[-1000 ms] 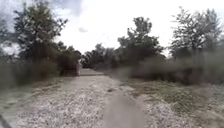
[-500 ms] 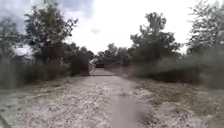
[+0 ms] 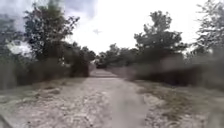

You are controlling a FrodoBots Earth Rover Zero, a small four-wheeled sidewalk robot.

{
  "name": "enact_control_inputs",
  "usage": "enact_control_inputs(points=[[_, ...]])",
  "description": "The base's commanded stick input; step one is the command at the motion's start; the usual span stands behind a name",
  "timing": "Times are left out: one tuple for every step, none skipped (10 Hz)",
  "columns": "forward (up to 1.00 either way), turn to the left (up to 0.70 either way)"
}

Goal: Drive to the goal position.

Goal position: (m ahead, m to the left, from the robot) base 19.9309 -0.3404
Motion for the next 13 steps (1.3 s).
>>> enact_control_inputs(points=[[0.7,0.0],[0.7,0.0],[0.7,0.0],[0.7,0.18],[0.7,0.35],[0.7,0.35],[0.7,0.33],[0.7,0.2],[0.7,0.08],[0.7,0.0],[0.7,0.0],[0.7,0.0],[0.7,0.0]])
